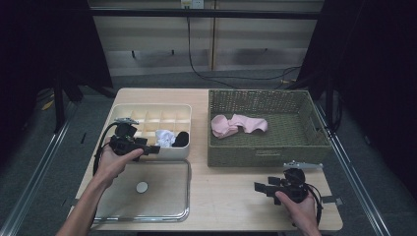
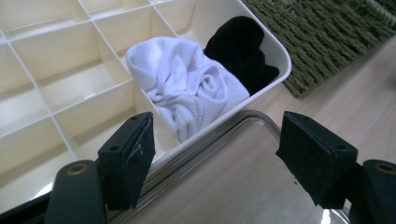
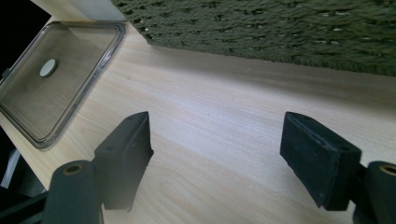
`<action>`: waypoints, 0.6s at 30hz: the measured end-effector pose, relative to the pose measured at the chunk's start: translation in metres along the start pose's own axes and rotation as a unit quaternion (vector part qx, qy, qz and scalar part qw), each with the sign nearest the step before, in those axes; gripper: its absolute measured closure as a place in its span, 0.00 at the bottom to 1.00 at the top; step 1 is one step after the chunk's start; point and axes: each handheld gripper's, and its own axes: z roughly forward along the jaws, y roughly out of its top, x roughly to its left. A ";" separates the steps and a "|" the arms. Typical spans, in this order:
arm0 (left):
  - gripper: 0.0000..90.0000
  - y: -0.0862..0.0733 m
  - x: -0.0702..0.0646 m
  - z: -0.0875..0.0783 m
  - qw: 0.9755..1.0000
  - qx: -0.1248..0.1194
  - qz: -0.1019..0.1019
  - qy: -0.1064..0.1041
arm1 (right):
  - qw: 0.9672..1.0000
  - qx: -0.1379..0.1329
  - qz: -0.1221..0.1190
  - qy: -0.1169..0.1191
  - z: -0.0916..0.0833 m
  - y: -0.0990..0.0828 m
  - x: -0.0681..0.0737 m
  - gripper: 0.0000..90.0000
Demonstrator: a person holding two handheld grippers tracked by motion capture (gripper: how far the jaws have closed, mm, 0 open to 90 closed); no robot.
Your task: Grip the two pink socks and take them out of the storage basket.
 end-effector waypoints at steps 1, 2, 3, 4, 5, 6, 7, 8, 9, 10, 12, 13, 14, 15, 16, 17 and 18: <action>0.30 -0.001 -0.001 -0.001 1.000 0.001 0.001 0.000 | 1.000 -0.001 -0.001 0.001 0.000 0.000 0.001 0.27; 0.30 -0.002 -0.002 -0.002 1.000 0.000 0.001 0.001 | 1.000 -0.001 -0.003 0.000 0.000 0.000 0.001 0.28; 0.31 -0.004 -0.004 -0.003 1.000 -0.002 0.001 0.003 | 1.000 0.000 -0.004 0.000 0.000 0.000 0.002 0.28; 0.32 -0.004 -0.004 -0.003 1.000 -0.002 0.001 0.003 | 1.000 0.000 -0.004 0.000 0.000 0.000 0.002 0.28; 0.32 -0.006 -0.007 -0.004 1.000 -0.006 0.006 0.006 | 1.000 -0.002 -0.007 0.000 0.000 0.000 0.002 0.28; 0.33 -0.009 -0.010 -0.006 1.000 -0.009 0.009 0.006 | 1.000 -0.003 -0.010 -0.001 -0.002 0.000 0.002 0.30; 0.34 -0.010 -0.011 -0.007 1.000 -0.011 0.008 0.009 | 1.000 -0.004 -0.011 -0.002 -0.002 0.000 0.002 0.31; 0.35 -0.012 -0.012 -0.009 1.000 -0.017 0.005 0.013 | 1.000 -0.006 -0.011 -0.002 -0.003 -0.001 0.002 0.31; 0.36 -0.015 -0.014 -0.009 1.000 -0.021 0.001 0.016 | 1.000 -0.006 -0.014 -0.001 -0.003 -0.001 0.002 0.31; 0.36 -0.017 -0.015 -0.010 1.000 -0.022 0.000 0.013 | 1.000 -0.006 -0.015 -0.001 -0.004 -0.001 0.002 0.32; 0.38 -0.021 -0.017 -0.012 1.000 -0.029 -0.007 0.006 | 1.000 -0.005 -0.012 -0.002 -0.004 -0.001 0.002 0.31; 0.38 -0.023 -0.018 -0.012 0.999 -0.031 -0.008 0.005 | 1.000 -0.003 -0.011 -0.002 -0.004 -0.001 0.001 0.30; 0.38 -0.025 -0.020 -0.012 1.000 -0.029 -0.005 0.007 | 1.000 -0.001 -0.009 -0.003 -0.003 0.000 0.001 0.30; 0.38 -0.027 -0.022 -0.011 1.000 -0.026 -0.003 0.007 | 1.000 -0.002 -0.009 -0.002 -0.003 0.000 0.001 0.30; 0.38 -0.029 -0.024 -0.010 1.000 -0.026 -0.002 0.007 | 1.000 -0.001 -0.009 -0.001 -0.003 0.000 0.001 0.30; 0.38 -0.031 -0.026 -0.011 1.000 -0.020 0.001 0.008 | 1.000 0.000 -0.009 -0.001 -0.003 0.000 0.002 0.30; 0.38 -0.034 -0.029 -0.011 1.000 -0.020 0.002 0.004 | 1.000 -0.001 -0.010 0.000 -0.003 0.001 0.002 0.30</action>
